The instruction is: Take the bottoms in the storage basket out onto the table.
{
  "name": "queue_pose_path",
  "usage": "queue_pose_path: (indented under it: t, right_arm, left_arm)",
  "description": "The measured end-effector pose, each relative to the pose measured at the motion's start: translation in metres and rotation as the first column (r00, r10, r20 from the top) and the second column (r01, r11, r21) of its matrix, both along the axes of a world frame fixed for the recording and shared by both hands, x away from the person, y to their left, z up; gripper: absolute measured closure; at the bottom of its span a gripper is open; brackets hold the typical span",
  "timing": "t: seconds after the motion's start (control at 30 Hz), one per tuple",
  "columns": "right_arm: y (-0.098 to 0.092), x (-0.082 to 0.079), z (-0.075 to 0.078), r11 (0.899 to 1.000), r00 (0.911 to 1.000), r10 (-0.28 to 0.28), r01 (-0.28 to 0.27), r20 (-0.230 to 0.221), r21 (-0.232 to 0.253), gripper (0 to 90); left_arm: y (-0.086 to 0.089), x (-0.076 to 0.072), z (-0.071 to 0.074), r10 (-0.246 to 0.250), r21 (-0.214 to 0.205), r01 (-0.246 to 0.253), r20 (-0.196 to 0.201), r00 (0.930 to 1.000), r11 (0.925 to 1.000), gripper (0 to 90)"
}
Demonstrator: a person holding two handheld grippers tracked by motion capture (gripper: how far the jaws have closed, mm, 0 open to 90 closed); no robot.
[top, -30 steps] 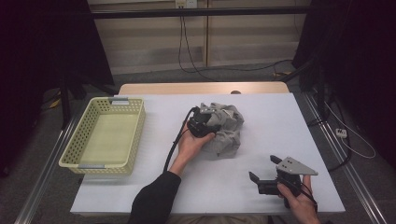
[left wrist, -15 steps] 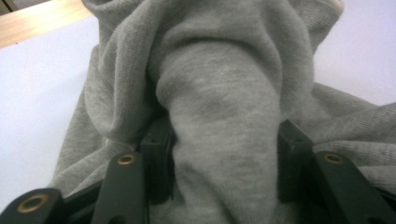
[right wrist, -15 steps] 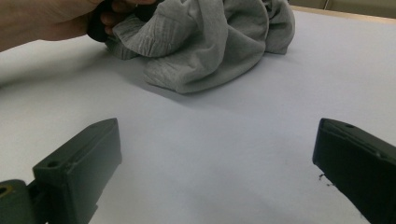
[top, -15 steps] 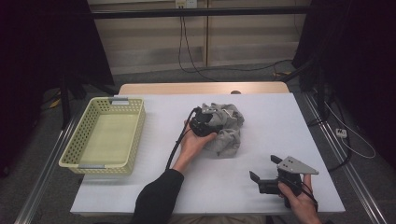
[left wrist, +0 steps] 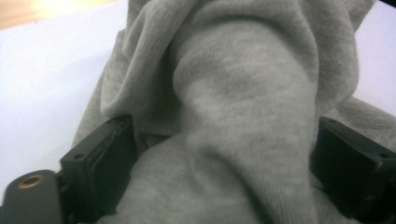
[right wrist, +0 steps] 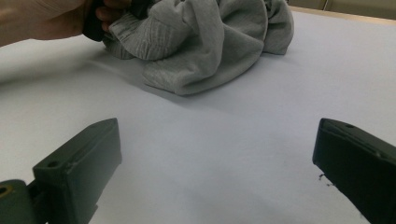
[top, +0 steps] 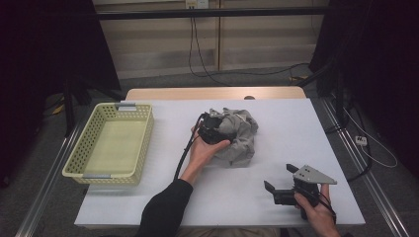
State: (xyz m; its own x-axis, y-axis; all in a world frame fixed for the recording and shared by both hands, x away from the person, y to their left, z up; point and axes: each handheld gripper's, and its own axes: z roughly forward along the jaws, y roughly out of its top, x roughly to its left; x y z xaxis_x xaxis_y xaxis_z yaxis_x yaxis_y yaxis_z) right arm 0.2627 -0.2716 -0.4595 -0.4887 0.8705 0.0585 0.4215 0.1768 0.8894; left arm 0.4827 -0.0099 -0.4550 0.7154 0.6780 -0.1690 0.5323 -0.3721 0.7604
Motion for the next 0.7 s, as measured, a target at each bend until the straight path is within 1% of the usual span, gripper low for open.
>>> queue_pose_path:
  t: [0.07,0.13,0.2,0.23,0.3,0.33,0.37,0.43,0.47,0.53,0.63,0.7]
  right_arm:
    - [0.0,0.0,0.0,1.0,1.0,0.0,0.0,0.004,-0.004,1.3]
    - [0.001,-0.001,0.001,1.0,1.0,0.0,0.0,0.004,-0.007,1.3]
    - [0.002,-0.001,0.001,1.0,1.0,-0.002,0.002,0.003,-0.008,1.3]
    - [0.002,0.0,0.001,1.0,1.0,0.0,0.0,0.004,-0.008,1.3]
    - [0.003,0.0,0.001,1.0,1.0,0.001,-0.001,0.004,-0.01,1.4]
    - [0.003,0.0,0.001,1.0,1.0,0.0,0.0,0.005,-0.01,1.3]
    - [0.003,0.0,0.001,1.0,1.0,0.0,0.0,0.005,-0.009,1.3]
    - [0.003,0.0,0.001,1.0,1.0,0.0,0.0,0.008,-0.009,1.3]
    - [0.003,0.0,0.001,1.0,1.0,0.002,-0.002,0.006,-0.011,1.3]
    - [0.003,0.0,0.001,1.0,1.0,0.001,-0.001,0.007,-0.011,1.3]
    - [0.002,0.0,0.001,1.0,1.0,-0.001,0.001,0.005,-0.009,1.3]
    - [0.002,0.0,0.001,1.0,1.0,-0.001,0.001,0.008,-0.011,1.3]
  left_arm:
    - [0.003,-0.002,0.002,-0.001,-0.009,0.001,0.0,1.0,1.0,8.3]
    - [0.005,-0.006,0.005,-0.009,-0.014,0.009,0.019,0.9998,0.9999,6.1]
    - [0.008,-0.011,0.008,-0.024,-0.011,0.024,0.047,0.9986,0.9997,5.8]
    - [0.009,-0.013,0.011,-0.033,0.0,0.033,0.068,0.9972,0.9995,5.7]
    - [0.01,-0.017,0.015,-0.032,0.012,0.031,0.088,0.9956,0.9994,5.6]
    - [0.01,-0.019,0.016,-0.024,0.02,0.022,0.105,0.9942,0.9996,5.5]
    - [0.011,-0.021,0.018,-0.023,0.011,0.022,0.116,0.9929,0.9997,5.4]
    - [0.013,-0.023,0.019,-0.031,-0.032,0.036,0.128,0.9913,0.9989,5.4]
    - [0.013,-0.024,0.018,-0.032,-0.029,0.036,0.126,0.9916,0.9989,5.0]
    - [0.013,-0.026,0.019,-0.046,-0.017,0.049,0.136,0.9897,0.9986,5.1]
    - [0.016,-0.029,0.022,-0.045,-0.037,0.051,0.143,0.9886,0.998,5.6]
    - [0.018,-0.031,0.025,-0.023,-0.048,0.031,0.151,0.9882,0.9984,5.7]
